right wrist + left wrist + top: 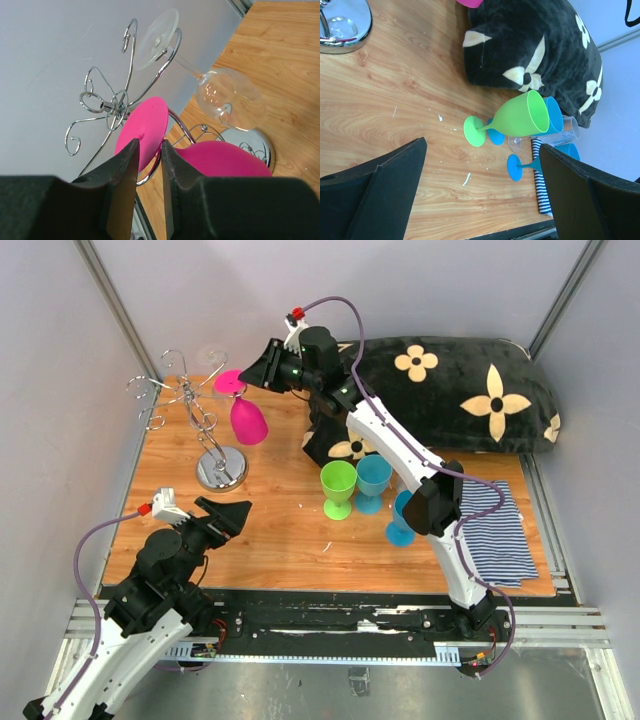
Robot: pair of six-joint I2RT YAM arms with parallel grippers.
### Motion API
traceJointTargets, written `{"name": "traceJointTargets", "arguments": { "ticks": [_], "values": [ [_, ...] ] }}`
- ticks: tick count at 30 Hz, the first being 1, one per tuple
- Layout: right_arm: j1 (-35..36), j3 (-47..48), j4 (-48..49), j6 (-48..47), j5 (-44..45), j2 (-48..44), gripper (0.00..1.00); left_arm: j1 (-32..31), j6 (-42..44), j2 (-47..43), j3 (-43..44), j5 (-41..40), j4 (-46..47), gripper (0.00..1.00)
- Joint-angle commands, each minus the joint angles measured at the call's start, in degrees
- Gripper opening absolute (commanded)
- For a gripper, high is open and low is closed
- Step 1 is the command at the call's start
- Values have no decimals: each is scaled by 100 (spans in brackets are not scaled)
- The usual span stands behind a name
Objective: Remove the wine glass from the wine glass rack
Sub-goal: Pick up the wine glass from the wine rack.
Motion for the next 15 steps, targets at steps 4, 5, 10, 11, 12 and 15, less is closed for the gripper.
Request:
{"name": "traceJointTargets", "arguments": {
  "ticks": [4, 5, 10, 11, 12, 15],
  "values": [
    [-103, 221, 359, 369, 216, 60, 11, -9, -17, -76, 137, -48, -51, 100],
    [-107, 209, 394, 410, 222, 41, 4, -11, -22, -76, 141, -55, -60, 100],
    [-112, -33, 646, 723, 300, -147, 1, -9, -33, -114, 150, -107, -136, 100],
    [-124, -84, 683, 819, 306, -200, 1, -9, -41, -123, 146, -127, -141, 100],
    [-123, -116, 714, 858, 311, -247, 1, -9, -49, -126, 148, -137, -154, 100],
    [-121, -222, 718, 920, 430, -417, 1, -15, -60, -143, 153, -167, -160, 100]
  ]
}}
